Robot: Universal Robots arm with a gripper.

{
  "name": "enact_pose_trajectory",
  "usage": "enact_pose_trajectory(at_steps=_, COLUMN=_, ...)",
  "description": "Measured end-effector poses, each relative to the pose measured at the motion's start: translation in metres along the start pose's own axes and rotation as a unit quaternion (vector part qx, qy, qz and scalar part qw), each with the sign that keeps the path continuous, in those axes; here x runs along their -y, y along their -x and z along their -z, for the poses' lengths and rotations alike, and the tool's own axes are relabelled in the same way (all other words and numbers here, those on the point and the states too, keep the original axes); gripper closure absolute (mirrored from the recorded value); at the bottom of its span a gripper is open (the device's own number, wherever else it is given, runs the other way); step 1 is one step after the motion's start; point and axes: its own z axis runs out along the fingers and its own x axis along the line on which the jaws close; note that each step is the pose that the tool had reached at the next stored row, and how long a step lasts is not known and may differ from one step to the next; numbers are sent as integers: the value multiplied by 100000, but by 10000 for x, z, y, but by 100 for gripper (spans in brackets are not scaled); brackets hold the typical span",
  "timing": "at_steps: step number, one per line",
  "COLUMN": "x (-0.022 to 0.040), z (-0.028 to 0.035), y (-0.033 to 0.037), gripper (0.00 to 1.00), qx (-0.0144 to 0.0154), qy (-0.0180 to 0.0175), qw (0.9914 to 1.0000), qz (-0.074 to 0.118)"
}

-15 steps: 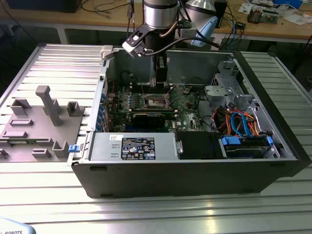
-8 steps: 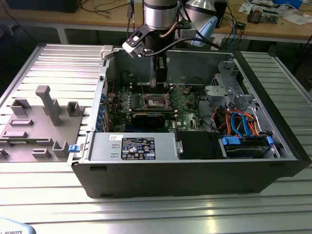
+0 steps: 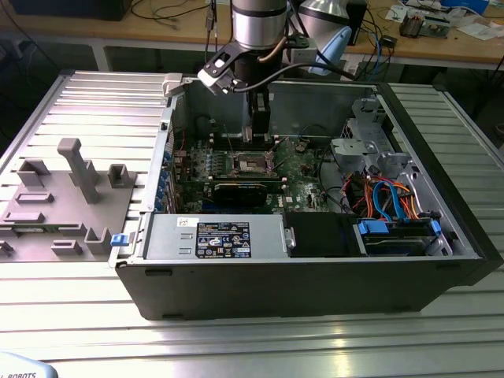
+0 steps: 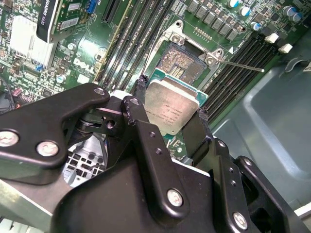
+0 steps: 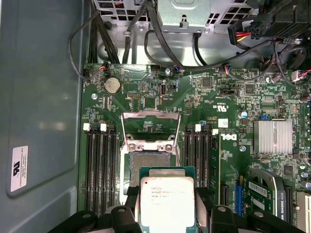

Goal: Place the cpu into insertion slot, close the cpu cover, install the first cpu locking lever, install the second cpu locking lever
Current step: 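Place the cpu into insertion slot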

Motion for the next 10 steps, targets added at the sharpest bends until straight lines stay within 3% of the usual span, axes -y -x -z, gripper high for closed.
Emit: enact_pose_trajectory(at_steps=10, x=1, z=-21, y=-1, gripper=46, qx=-4, qy=1, qw=100000, qz=-1)
